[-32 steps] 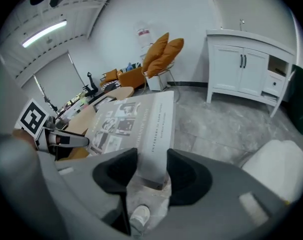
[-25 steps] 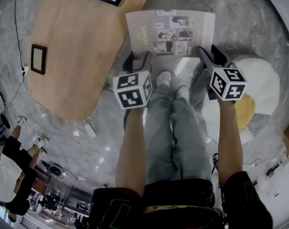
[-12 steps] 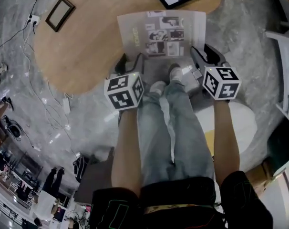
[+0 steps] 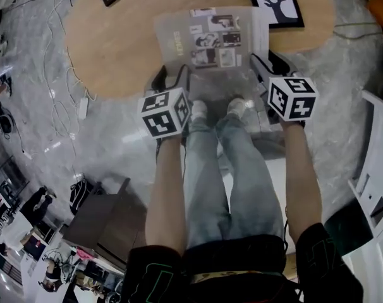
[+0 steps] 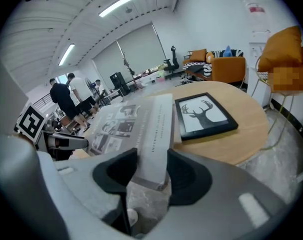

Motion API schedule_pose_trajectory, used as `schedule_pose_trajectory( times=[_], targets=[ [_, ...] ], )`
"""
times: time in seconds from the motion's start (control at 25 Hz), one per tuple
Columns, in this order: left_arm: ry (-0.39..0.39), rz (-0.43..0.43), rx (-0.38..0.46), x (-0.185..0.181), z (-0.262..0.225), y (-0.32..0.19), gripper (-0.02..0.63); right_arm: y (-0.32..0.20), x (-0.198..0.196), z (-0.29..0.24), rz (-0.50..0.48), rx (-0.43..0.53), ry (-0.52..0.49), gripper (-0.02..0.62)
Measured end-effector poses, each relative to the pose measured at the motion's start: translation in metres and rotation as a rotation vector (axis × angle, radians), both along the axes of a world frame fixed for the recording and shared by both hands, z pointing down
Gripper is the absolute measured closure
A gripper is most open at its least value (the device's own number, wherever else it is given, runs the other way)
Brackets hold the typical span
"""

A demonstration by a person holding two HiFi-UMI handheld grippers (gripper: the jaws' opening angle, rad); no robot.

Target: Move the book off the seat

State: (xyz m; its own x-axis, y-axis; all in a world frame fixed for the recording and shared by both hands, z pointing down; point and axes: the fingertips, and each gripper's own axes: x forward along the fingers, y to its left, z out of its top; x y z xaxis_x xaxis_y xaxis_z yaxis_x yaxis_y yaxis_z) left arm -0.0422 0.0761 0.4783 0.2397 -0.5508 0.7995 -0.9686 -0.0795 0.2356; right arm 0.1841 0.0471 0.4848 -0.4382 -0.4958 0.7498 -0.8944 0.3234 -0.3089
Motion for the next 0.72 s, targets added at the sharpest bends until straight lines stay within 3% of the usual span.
schedule_pose_trajectory(
  times=[0.16, 0.72],
  targets=[
    [0.0, -0.039, -0.013, -0.037, 0.0, -0.02, 0.382, -0.029, -0.038, 0.001, -0.041, -0.02, 0.006, 0.405],
    [0.052, -0.075, -0.046, -0.028, 0.032, -0.02, 0.382, -0.042, -0.032, 0.023, -0.104, -0.058, 0.061, 0.405]
  ],
)
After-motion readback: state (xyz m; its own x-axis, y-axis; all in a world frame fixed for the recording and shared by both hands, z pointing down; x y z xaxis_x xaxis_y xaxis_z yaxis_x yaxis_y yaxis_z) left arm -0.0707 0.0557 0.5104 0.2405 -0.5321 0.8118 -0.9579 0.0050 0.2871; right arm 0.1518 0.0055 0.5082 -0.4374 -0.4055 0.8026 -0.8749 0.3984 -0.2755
